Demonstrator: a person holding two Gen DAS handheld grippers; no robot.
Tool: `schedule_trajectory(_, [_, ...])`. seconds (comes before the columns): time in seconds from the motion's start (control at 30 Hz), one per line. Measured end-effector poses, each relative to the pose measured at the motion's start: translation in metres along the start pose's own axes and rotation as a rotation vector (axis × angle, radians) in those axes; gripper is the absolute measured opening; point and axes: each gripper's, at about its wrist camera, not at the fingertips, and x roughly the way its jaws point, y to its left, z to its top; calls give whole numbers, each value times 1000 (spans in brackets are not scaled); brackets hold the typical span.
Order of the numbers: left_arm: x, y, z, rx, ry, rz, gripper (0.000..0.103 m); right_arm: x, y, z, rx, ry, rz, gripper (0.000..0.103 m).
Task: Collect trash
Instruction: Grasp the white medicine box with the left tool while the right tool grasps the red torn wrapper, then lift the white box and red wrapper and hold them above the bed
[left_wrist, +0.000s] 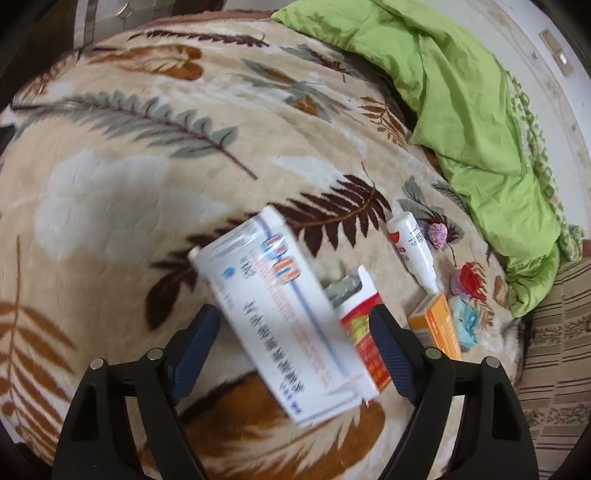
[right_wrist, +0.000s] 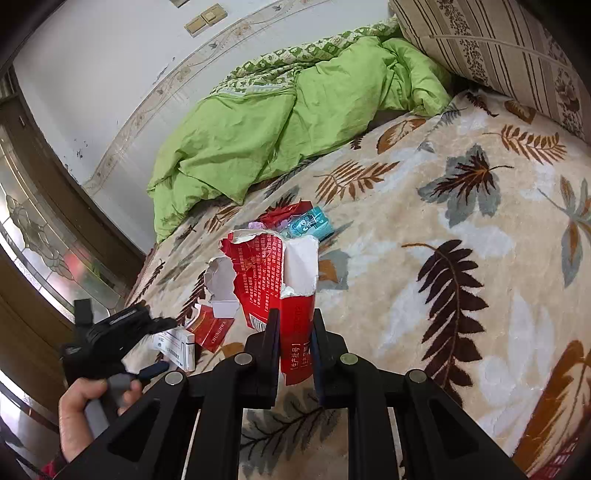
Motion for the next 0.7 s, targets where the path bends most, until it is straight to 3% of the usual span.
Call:
schedule_trajectory(0.1, [5,-10,-2,113,3,38,80,0,0,0,-5,0,5,15])
schedule_trajectory(0.13, [3,-12,-6,158,-13,57,71,0,1,0,-8,1,6,15])
schedule_trajectory(0.17, [2,-12,-10,186,-19,53,70,0,1,0,-9,1,7,15])
schedule_trajectory(0.43, [-24,2,-33,324,-37,-77,62,-1,6,-3,-20,6,14,15])
schedule_trajectory(0.7, [-92,-4,-82,539,-189,-123,62,-14,18,-10,-71,-15,15,15])
